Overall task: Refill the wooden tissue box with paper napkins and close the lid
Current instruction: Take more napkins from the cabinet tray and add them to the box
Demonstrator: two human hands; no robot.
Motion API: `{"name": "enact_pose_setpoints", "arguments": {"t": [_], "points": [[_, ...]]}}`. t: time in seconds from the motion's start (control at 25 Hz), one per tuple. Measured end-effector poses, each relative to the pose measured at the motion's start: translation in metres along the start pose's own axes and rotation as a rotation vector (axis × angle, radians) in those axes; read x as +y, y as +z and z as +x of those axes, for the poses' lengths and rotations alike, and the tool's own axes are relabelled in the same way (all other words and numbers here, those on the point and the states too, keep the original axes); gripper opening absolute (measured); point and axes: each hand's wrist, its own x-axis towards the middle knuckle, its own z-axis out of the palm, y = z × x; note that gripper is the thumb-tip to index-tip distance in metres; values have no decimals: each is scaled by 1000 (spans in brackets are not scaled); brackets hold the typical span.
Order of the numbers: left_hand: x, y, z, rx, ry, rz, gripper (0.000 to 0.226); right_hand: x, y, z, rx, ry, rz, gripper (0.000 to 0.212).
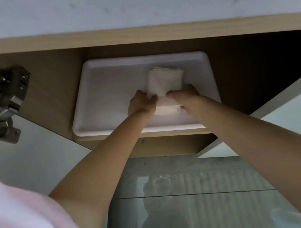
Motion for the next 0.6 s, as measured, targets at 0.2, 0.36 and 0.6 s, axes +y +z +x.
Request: {"name": "enact_pose_setpoints", "arguments": {"t": [0.2, 0.36, 0.6], "points": [[2, -12, -16, -40, -26, -37, 39, 4, 1, -16, -58, 52, 78, 51], [3, -30, -55, -71, -49, -204, 38, 9, 1, -49, -33, 69, 149, 47], [-5, -55, -135, -123, -221, -424, 40, 17, -13, -130, -112, 100, 244, 47]]}}
